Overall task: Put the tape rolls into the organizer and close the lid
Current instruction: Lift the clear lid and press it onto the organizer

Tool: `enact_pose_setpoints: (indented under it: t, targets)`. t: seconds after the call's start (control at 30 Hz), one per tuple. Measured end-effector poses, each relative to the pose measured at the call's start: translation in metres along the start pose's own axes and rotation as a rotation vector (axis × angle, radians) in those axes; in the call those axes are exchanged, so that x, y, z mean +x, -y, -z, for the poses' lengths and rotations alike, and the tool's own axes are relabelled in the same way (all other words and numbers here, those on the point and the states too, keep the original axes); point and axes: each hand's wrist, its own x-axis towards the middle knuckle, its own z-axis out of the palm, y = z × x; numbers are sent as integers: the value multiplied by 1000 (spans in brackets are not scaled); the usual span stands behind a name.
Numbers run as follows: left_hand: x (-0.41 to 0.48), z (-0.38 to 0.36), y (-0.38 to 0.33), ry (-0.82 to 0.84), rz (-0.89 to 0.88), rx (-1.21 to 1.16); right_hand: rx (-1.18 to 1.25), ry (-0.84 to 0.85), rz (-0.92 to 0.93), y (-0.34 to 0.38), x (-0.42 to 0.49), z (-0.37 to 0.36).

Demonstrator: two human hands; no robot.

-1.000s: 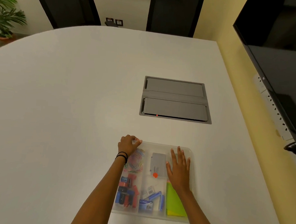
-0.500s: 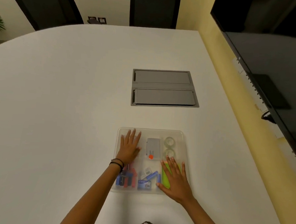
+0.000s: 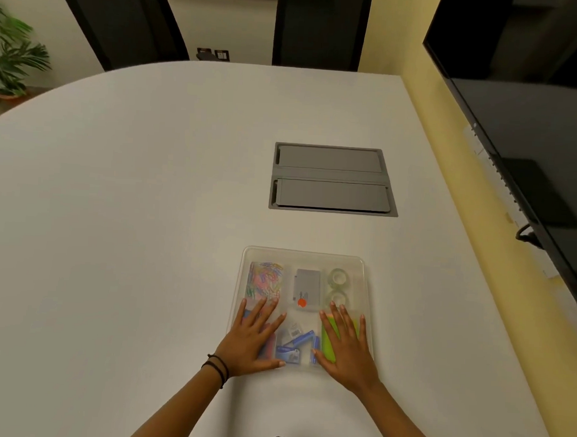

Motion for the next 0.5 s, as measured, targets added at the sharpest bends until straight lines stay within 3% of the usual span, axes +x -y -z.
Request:
enact_pose_setpoints:
  t: [0.5]
  targets:
    - [-6,-5,-4,17,58,-45,93,-20,40,-2,-1,2]
